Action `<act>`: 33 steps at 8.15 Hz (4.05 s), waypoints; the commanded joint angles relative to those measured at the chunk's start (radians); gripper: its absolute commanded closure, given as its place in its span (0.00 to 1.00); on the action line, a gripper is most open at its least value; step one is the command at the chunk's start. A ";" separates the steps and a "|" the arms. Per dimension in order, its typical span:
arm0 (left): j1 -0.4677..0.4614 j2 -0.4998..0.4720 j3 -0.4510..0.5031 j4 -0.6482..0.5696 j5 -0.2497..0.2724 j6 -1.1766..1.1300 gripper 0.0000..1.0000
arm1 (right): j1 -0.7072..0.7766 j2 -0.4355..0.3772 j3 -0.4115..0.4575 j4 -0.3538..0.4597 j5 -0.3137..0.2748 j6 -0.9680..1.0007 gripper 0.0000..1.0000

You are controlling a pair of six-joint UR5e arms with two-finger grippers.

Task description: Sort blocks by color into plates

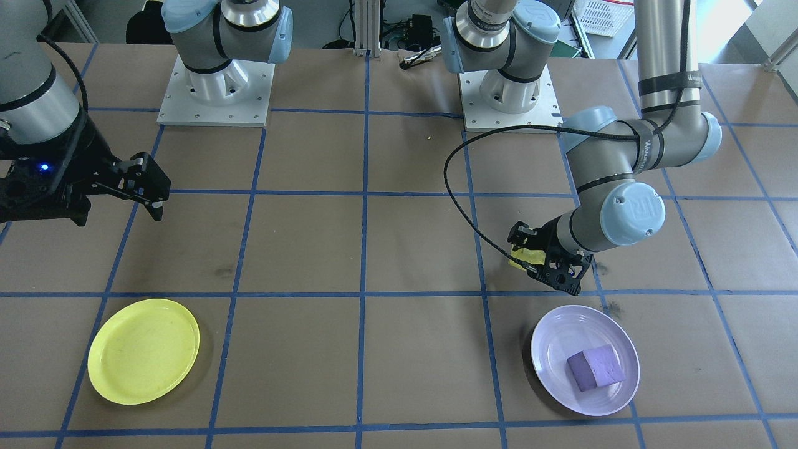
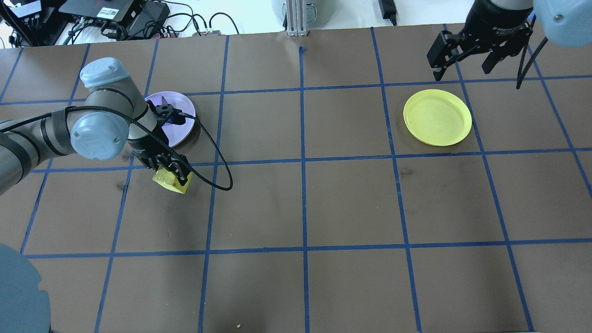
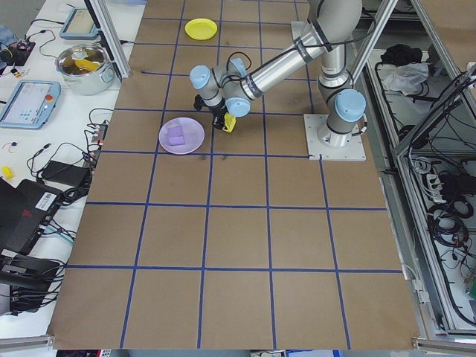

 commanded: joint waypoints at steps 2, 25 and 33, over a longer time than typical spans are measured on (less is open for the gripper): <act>-0.312 0.035 0.111 -0.026 -0.063 -0.615 1.00 | 0.000 -0.001 -0.001 0.001 0.003 0.000 0.00; -0.624 -0.136 0.229 0.379 -0.223 -1.077 0.00 | 0.000 -0.001 0.001 0.001 -0.011 -0.008 0.00; -0.161 0.163 0.279 -0.214 -0.036 -0.557 0.00 | 0.000 0.009 0.001 -0.041 -0.010 -0.002 0.00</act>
